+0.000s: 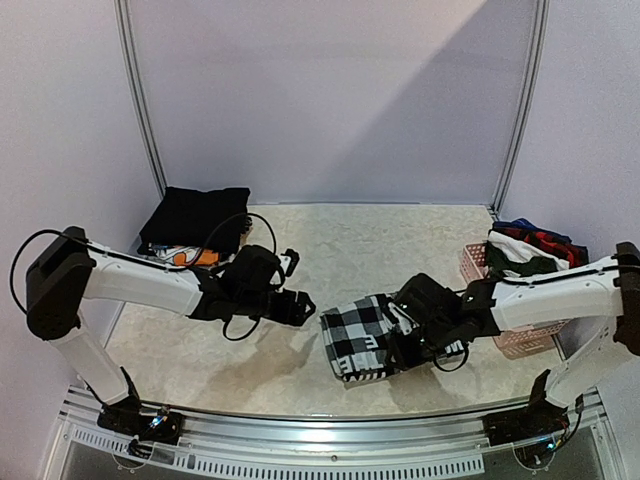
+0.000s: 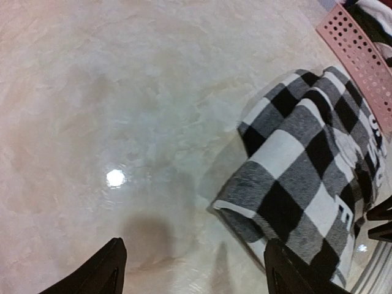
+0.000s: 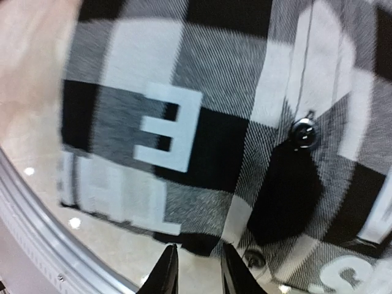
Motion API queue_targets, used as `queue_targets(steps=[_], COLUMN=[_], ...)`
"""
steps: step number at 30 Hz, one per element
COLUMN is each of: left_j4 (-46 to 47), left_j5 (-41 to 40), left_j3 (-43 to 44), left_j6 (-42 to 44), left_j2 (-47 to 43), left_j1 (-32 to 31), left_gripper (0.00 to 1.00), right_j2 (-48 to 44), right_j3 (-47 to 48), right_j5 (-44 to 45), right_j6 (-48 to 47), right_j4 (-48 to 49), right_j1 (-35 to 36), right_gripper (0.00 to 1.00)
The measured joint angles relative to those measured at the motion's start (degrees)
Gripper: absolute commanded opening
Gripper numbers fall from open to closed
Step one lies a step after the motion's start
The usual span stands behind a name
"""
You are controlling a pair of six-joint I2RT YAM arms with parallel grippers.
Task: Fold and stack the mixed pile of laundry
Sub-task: Pick up the square-folded shirt from the center of the board.
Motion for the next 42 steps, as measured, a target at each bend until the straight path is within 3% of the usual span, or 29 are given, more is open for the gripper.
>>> queue_targets(steps=[6,17,25,30,37,40,42], left_j4=[4.13,16.22,21.64,24.41,27.23,28.24,28.83], left_j5=[1.27,1.79,1.99,2.54,3.98,4.5,4.55], left_j3=[-0.35,-4.81,-3.43,-2.19,0.68,1.49,1.57], left_j6=[-6.19,-19.23,-23.52,-25.64,-28.35,-29.35,-29.9], left_j2=[0.63,7.21,11.43,13.66,17.09,18.16,18.58], left_j1=[-3.8,-7.21,-9.27,-10.84,-10.84,-10.84,-10.84], left_gripper=[0.82,0.78,0.74,0.73,0.72,0.66,0.55], right_j2=[-7.19,-7.52,-9.07,-12.39,-5.51,-3.1,-1.55], right_j3=[0.13,0.15,-0.09,-4.63,-9.25,-8.74,-8.35], right_j5=[0.17,3.04,13.18,20.61,20.09,20.04,20.11], right_j6=[0.09,0.92,3.76,7.5,9.25,9.57,9.84], right_j4=[-0.74,-0.04,-2.91,-3.8,0.46,3.89,6.56], right_j1=[0.0,0.0,-0.98,-6.8,-9.81,-9.81,-9.84], right_gripper=[0.28,0.28,0.29,0.29,0.27,0.26,0.26])
